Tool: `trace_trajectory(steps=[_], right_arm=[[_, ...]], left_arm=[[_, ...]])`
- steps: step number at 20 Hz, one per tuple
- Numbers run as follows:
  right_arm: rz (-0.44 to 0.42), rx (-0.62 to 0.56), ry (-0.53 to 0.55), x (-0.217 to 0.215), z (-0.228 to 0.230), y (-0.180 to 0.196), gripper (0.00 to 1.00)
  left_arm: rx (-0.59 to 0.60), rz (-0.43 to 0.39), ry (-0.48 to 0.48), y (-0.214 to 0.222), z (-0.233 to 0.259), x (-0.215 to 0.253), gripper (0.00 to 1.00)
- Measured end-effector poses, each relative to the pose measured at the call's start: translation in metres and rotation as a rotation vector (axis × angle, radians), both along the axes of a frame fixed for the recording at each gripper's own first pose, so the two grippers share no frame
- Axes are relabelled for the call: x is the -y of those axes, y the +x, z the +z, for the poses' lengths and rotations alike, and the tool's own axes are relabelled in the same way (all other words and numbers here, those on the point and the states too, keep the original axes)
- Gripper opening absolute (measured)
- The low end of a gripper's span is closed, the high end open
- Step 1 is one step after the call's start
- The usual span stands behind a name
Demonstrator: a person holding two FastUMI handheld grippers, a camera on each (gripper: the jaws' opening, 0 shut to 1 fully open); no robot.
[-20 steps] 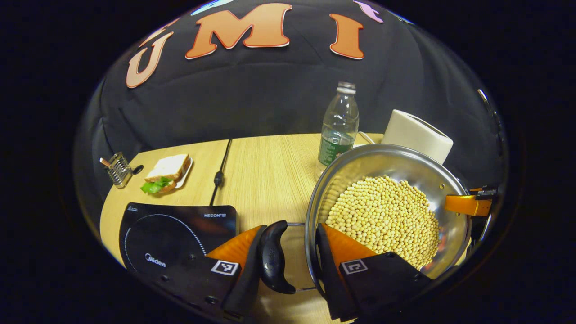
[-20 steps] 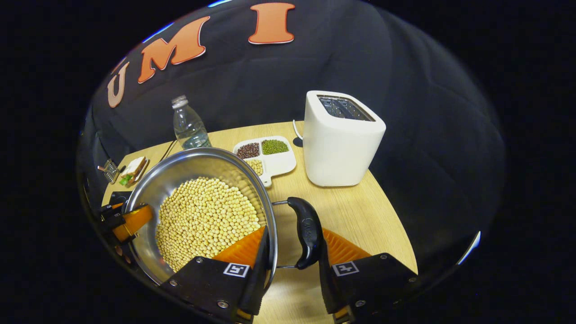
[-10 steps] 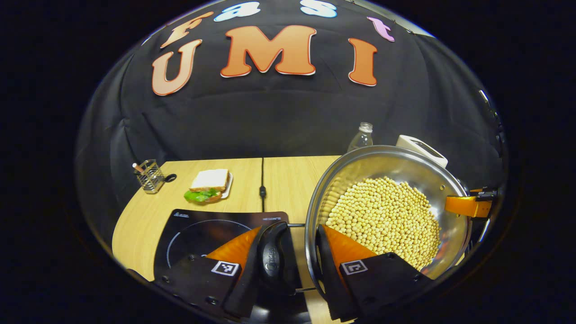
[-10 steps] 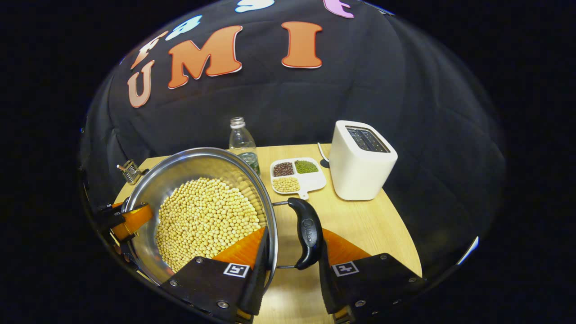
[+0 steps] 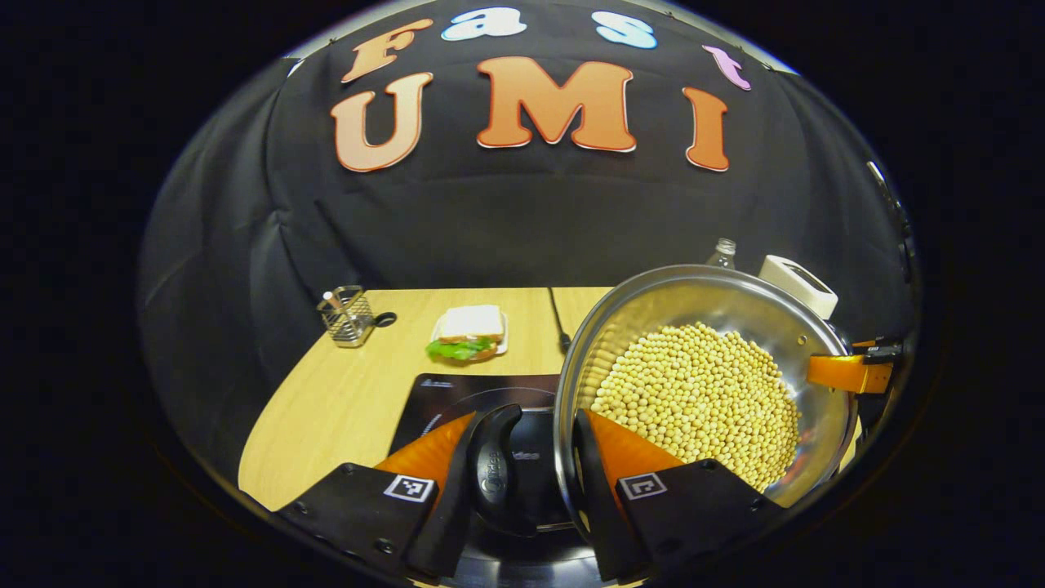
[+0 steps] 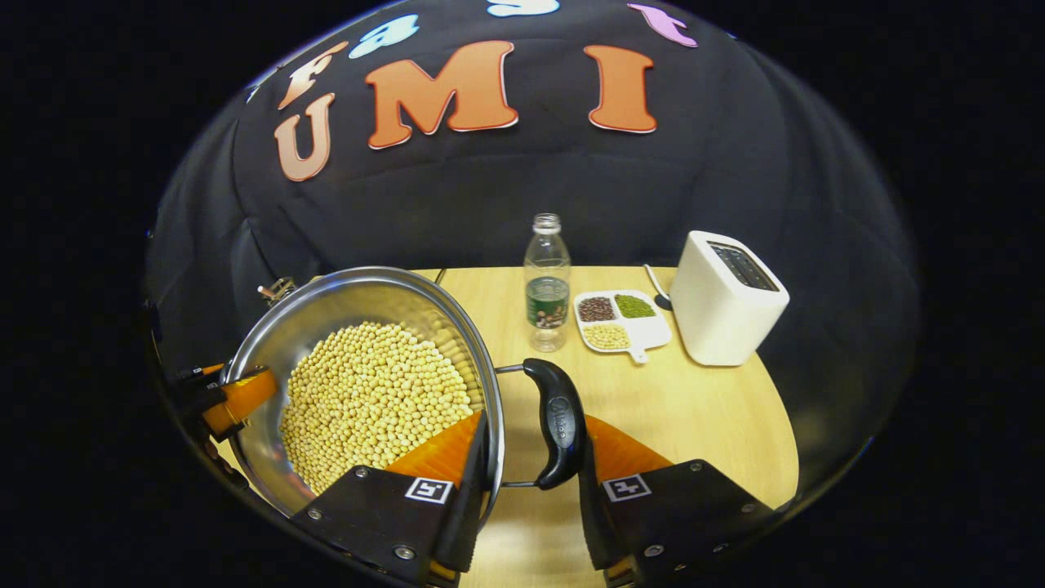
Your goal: First push the handle of the pot to place it horizontally, then grasp the pot with both hands and set it on the induction cooktop.
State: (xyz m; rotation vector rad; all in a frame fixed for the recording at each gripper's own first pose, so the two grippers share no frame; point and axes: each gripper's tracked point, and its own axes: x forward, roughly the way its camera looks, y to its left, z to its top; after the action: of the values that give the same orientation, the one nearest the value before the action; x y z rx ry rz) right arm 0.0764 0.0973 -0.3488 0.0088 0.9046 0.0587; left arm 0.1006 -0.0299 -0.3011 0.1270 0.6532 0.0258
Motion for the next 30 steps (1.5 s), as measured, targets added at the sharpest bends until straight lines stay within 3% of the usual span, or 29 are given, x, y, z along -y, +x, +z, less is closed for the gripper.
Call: trace_trajectory(steps=[2,5,6,8,9,10,11,13,16,18,21,22,23,24,30], right_arm=[[0.022,-0.004,0.017,-0.022,-0.001,0.000,0.48],[0.054,-0.012,0.023,-0.051,-0.003,0.002,0.53],[0.064,-0.015,0.023,-0.059,-0.004,0.004,0.53],[0.083,-0.015,0.022,-0.075,-0.005,0.007,0.52],[0.091,-0.016,0.022,-0.083,-0.007,0.007,0.52],[0.100,-0.022,0.021,-0.091,-0.009,0.009,0.48],[0.106,-0.029,0.023,-0.098,-0.012,0.010,0.52],[0.113,-0.037,0.029,-0.110,-0.015,0.012,0.53],[0.120,-0.041,0.033,-0.123,-0.019,0.018,0.52],[0.122,-0.046,0.036,-0.130,-0.020,0.020,0.52],[0.124,-0.047,0.042,-0.139,-0.024,0.025,0.52],[0.122,-0.049,0.041,-0.140,-0.027,0.026,0.48],[0.120,-0.059,0.037,-0.142,-0.031,0.025,0.48],[0.121,-0.073,0.030,-0.144,-0.038,0.024,0.52],[0.111,-0.114,0.011,-0.154,-0.058,0.024,0.53]], left_arm=[[0.005,0.025,0.004,-0.004,0.008,-0.021,0.68],[0.003,0.059,0.012,-0.010,0.011,-0.052,0.70],[0.001,0.068,0.014,-0.015,0.013,-0.060,0.65],[0.000,0.082,0.017,-0.016,0.015,-0.075,0.68],[-0.002,0.091,0.017,-0.015,0.015,-0.083,0.65],[-0.007,0.099,0.019,-0.017,0.014,-0.089,0.65],[-0.009,0.107,0.023,-0.017,0.015,-0.094,0.71],[-0.015,0.116,0.031,-0.014,0.011,-0.107,0.68],[-0.021,0.126,0.040,-0.013,0.013,-0.124,0.65],[-0.023,0.129,0.049,-0.011,0.015,-0.130,0.71],[-0.022,0.126,0.057,-0.003,0.014,-0.138,0.64],[-0.028,0.114,0.060,-0.003,0.009,-0.140,0.68],[-0.037,0.114,0.053,-0.002,0.004,-0.142,0.64],[-0.055,0.115,0.047,-0.003,-0.005,-0.144,0.67],[-0.098,0.104,0.028,0.004,-0.028,-0.148,0.65]])
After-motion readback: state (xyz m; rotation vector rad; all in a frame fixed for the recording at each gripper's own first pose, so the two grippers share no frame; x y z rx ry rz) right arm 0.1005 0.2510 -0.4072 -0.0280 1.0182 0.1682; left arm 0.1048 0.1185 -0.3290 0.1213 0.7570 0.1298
